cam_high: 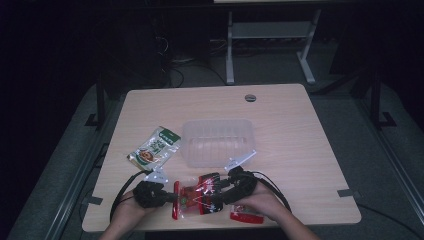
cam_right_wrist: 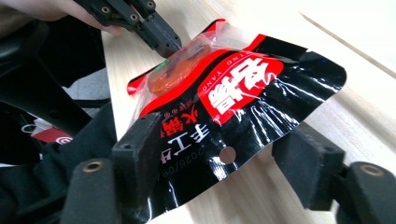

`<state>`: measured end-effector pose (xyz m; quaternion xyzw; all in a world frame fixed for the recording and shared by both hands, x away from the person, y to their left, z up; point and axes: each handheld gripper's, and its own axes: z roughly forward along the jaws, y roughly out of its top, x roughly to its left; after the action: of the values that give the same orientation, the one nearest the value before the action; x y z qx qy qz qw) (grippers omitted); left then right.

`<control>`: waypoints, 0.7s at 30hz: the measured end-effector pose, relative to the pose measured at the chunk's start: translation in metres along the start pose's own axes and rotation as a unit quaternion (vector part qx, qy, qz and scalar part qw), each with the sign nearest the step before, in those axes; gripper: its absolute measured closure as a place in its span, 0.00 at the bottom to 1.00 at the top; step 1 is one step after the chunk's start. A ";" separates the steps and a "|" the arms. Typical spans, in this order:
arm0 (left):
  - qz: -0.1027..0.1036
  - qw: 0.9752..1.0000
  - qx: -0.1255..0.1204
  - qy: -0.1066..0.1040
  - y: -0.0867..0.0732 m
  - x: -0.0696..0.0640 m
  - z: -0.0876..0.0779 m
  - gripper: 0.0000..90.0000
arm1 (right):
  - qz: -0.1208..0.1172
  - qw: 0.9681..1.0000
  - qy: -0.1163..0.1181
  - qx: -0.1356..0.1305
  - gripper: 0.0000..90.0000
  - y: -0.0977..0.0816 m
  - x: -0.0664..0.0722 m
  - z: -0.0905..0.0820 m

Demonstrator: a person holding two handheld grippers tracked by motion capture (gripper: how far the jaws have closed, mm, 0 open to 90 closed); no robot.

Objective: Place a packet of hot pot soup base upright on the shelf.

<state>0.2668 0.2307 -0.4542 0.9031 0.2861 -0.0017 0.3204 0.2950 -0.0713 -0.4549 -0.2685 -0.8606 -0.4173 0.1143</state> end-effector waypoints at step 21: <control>0.003 1.000 -0.002 -0.002 0.000 0.000 0.000 1.00 | -0.014 1.000 0.026 -0.007 0.78 0.010 0.007 0.004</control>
<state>0.2672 0.2305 -0.4546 0.9035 0.2825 -0.0020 0.3224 0.2948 -0.0607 -0.4483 -0.2460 -0.8581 -0.4318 0.1292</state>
